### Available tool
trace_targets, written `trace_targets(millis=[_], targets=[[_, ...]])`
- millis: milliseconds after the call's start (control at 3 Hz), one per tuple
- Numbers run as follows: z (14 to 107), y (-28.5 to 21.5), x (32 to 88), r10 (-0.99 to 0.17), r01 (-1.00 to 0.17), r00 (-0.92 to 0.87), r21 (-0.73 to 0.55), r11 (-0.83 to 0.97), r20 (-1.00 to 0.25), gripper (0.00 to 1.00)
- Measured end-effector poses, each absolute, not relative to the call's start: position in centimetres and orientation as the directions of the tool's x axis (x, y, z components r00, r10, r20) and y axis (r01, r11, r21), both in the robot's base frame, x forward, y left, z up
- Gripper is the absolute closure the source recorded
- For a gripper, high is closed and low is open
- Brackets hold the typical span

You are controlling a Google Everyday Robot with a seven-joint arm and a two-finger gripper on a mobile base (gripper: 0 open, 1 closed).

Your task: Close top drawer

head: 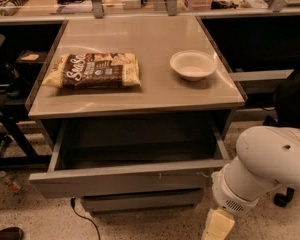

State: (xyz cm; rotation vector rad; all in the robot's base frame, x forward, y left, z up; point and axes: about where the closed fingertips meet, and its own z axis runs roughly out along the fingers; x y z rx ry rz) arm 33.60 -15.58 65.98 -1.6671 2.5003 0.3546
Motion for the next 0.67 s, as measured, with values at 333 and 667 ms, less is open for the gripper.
trace_targets(millis=[333,667], targets=[[65.98,-15.58,33.60,-0.894,-0.921,-0.388,0.129,0.368,-0.224,0.19],[65.98,-15.58,33.60,-0.894,-0.921,-0.388,0.129,0.368,-0.224,0.42]])
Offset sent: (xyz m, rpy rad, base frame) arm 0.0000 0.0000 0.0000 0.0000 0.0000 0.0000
